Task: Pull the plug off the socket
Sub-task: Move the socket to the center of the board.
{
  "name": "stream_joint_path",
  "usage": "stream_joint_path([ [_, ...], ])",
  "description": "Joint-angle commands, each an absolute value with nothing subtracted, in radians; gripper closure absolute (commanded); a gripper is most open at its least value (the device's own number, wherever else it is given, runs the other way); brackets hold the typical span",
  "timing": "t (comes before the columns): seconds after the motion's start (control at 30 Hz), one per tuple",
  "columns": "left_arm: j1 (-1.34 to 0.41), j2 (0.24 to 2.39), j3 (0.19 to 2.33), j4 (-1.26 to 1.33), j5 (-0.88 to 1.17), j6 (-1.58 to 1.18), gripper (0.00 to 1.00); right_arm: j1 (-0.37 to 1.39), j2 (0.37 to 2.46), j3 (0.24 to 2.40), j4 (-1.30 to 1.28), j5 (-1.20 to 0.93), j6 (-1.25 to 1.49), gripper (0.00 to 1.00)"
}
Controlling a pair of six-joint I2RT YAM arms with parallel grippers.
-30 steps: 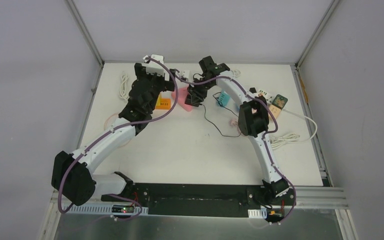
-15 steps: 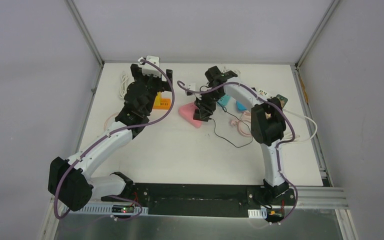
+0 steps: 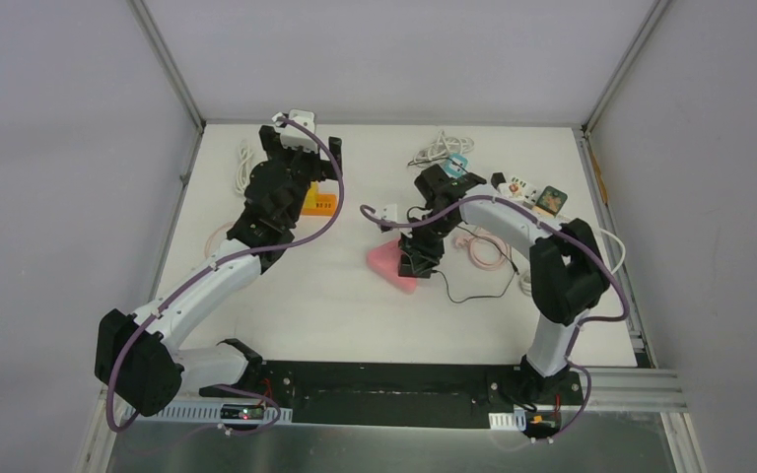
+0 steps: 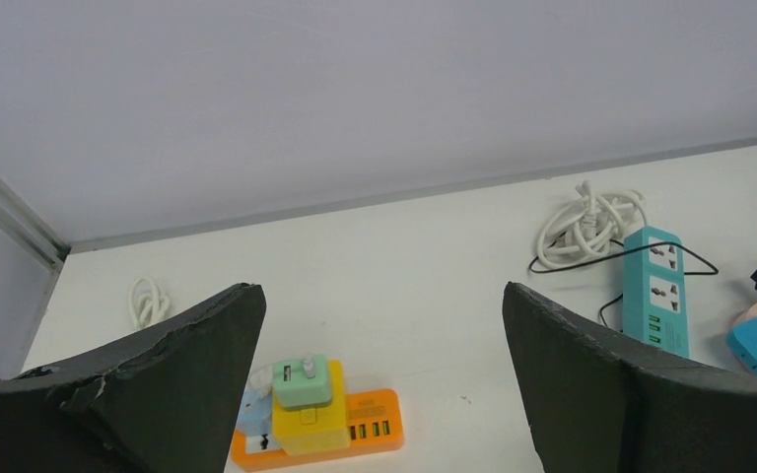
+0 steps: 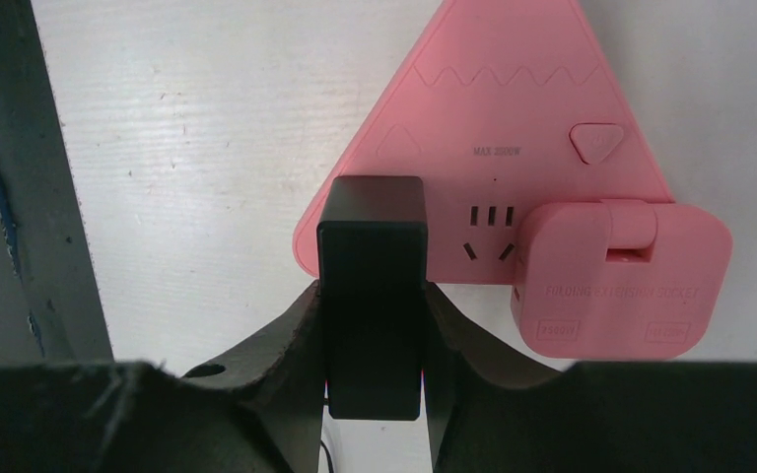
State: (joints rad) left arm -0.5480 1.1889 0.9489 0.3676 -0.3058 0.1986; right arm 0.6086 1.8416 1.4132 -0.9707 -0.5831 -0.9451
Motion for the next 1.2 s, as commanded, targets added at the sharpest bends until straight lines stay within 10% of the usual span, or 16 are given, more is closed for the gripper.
stream_joint_path([
  [0.0,-0.541,1.175,0.954,0.407,-0.256,0.174,0.05,0.611,1.724,1.347,-0.958,-0.540,-0.950,0.94],
  [0.47,-0.541,1.214,0.983,0.393,-0.154,0.123,0.05,0.607,1.690,1.320,-1.011,-0.445,-0.956,0.89],
  [1.17,-0.541,1.238,0.997,0.387,-0.101,0.093,0.06,0.594,1.689,1.271,-0.984,-0.477,-0.963,0.29],
])
